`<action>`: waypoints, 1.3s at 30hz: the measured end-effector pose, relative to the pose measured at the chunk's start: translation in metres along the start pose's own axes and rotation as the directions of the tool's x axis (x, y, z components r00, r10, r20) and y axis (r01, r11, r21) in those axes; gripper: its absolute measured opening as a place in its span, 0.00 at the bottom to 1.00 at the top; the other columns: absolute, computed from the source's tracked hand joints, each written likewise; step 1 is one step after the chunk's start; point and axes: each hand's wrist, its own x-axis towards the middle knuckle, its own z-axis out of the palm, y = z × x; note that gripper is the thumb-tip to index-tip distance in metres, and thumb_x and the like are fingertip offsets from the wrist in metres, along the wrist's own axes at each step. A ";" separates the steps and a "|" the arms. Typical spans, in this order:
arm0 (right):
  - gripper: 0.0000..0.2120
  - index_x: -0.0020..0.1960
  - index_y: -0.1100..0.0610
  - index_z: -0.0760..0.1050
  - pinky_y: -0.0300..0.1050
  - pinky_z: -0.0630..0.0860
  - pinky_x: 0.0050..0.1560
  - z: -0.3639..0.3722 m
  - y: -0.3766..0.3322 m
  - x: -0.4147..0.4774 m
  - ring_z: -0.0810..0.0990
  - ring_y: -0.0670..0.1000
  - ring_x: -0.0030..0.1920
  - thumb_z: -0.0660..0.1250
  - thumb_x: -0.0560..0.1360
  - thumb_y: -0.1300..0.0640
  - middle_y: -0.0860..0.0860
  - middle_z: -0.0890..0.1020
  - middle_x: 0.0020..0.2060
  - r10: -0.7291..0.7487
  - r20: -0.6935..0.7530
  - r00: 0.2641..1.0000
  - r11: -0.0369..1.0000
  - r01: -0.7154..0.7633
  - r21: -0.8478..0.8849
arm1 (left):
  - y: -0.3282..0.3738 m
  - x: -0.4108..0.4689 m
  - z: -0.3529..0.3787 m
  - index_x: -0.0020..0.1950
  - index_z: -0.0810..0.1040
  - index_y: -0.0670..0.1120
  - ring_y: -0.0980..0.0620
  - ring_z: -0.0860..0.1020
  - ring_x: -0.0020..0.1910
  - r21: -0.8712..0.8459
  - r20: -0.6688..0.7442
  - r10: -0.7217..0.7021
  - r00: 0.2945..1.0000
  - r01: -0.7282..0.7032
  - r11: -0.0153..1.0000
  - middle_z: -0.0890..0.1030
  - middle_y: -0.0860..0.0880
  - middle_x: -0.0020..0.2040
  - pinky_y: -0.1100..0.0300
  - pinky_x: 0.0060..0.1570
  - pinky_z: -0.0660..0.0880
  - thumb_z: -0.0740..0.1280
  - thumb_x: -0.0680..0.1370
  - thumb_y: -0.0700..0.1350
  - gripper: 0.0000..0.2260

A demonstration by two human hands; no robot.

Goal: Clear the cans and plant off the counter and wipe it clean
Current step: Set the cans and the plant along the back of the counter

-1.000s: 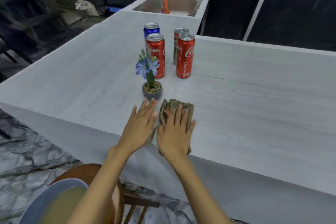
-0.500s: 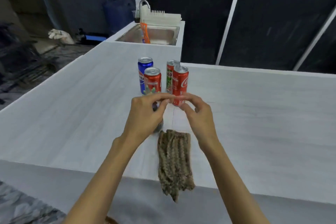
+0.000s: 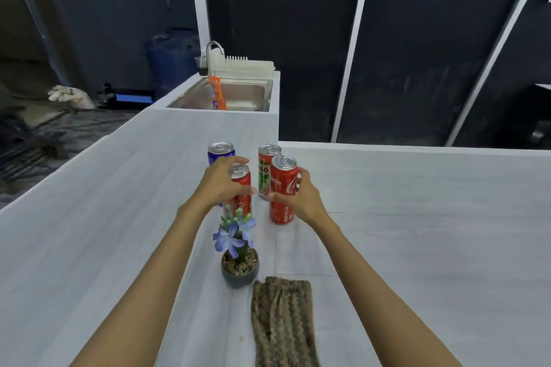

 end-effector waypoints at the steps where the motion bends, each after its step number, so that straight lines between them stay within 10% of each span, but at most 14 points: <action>1: 0.39 0.70 0.54 0.58 0.55 0.70 0.66 0.003 0.003 0.000 0.73 0.55 0.65 0.76 0.66 0.51 0.54 0.73 0.66 -0.008 -0.006 1.000 1.000 0.008 0.009 | -0.006 0.001 0.002 0.65 0.71 0.49 0.45 0.73 0.61 -0.044 0.016 -0.007 1.000 0.007 0.999 0.73 0.45 0.65 0.54 0.58 0.72 0.75 0.65 0.40 0.30; 21: 0.32 0.68 0.58 0.61 0.54 0.70 0.63 -0.100 0.018 0.026 0.75 0.58 0.63 0.73 0.70 0.54 0.56 0.74 0.64 -0.117 -0.182 0.976 0.992 0.124 0.027 | 0.091 0.020 0.021 0.62 0.69 0.53 0.48 0.71 0.56 -0.171 0.010 0.129 0.992 -0.125 0.977 0.70 0.50 0.59 0.53 0.51 0.73 0.71 0.69 0.34 0.26; 39: 0.32 0.68 0.58 0.62 0.57 0.70 0.64 -0.374 0.141 0.145 0.74 0.58 0.64 0.73 0.70 0.54 0.56 0.73 0.66 -0.057 -0.323 0.945 0.993 0.022 -0.113 | 0.257 0.149 0.291 0.64 0.68 0.50 0.42 0.69 0.63 -0.214 0.120 0.079 0.990 -0.052 0.976 0.68 0.45 0.65 0.44 0.61 0.72 0.69 0.70 0.32 0.26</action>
